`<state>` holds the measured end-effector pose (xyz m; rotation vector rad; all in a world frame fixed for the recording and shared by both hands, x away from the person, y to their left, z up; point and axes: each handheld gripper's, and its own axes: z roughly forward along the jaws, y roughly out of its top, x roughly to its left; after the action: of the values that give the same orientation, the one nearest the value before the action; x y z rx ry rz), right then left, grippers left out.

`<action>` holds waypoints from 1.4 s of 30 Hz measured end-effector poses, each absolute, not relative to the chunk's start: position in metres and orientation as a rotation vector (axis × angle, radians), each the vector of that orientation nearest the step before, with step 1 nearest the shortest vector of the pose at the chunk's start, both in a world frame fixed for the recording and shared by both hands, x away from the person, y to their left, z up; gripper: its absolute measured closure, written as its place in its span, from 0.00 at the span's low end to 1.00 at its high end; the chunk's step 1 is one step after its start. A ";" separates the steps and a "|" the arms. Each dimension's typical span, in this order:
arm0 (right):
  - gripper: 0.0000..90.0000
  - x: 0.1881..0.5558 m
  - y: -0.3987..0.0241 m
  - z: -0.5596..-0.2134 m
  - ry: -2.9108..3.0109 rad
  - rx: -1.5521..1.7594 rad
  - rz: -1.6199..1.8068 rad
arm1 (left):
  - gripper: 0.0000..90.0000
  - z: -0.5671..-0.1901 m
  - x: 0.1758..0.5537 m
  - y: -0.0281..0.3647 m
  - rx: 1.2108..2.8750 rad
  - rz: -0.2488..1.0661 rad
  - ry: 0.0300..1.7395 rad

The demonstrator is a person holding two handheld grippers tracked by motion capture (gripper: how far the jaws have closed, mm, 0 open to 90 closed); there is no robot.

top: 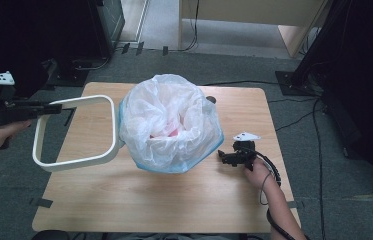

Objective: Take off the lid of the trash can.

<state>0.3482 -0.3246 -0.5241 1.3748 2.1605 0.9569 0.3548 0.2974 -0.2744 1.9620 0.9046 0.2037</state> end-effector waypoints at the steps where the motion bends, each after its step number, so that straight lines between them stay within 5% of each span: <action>1: 0.10 0.348 -0.325 -0.524 2.161 1.375 0.957 | 0.82 -0.276 0.355 0.298 1.966 0.204 0.908; 42: 0.10 0.348 -0.325 -0.524 2.161 1.377 0.957 | 0.82 -0.345 0.346 0.317 2.034 0.186 0.969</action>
<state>0.3481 -0.3245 -0.5240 1.3766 2.1605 0.9565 0.3460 0.3174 -0.3446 2.0337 0.9693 0.1860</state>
